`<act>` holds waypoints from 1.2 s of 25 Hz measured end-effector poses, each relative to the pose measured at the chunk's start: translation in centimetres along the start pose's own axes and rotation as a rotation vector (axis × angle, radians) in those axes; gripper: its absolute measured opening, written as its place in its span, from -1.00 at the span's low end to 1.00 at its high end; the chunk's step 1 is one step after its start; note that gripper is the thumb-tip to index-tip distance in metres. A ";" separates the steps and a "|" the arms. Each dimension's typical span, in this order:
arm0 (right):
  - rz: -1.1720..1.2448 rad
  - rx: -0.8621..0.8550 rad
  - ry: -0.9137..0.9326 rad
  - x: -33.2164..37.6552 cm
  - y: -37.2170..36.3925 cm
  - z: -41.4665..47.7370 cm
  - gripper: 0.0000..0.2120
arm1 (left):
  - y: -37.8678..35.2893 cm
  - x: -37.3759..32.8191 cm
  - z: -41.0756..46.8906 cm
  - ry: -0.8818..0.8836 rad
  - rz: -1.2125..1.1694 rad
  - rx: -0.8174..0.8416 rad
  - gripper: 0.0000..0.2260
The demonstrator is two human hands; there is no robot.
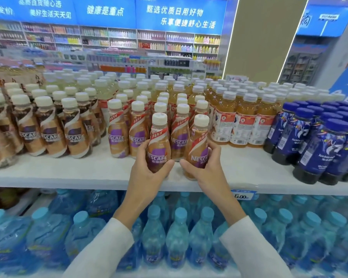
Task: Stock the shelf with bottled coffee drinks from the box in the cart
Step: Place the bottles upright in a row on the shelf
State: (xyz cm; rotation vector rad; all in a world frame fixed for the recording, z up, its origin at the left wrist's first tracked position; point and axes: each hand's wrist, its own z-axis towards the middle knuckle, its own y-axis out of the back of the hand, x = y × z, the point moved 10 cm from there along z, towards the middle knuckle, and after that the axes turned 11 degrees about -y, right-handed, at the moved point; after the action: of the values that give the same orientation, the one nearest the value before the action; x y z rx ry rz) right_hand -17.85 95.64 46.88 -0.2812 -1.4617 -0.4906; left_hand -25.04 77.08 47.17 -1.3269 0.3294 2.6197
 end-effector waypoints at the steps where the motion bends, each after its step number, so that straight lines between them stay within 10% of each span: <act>1: -0.010 0.020 -0.012 -0.2 0.2 -0.1 -0.22 | 0.3 0.2 -0.2 0.006 -0.007 0.001 -0.38; 30: -0.132 -0.335 0.054 0.1 3.9 -1.8 -0.40 | 2.5 0.2 -1.0 -0.024 0.181 -0.129 -0.37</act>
State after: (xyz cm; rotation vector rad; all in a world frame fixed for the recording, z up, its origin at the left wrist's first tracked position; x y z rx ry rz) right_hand -14.40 98.17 47.28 -0.4345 -1.3472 -0.8469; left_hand -25.07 74.38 46.68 -1.3631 0.2947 2.8475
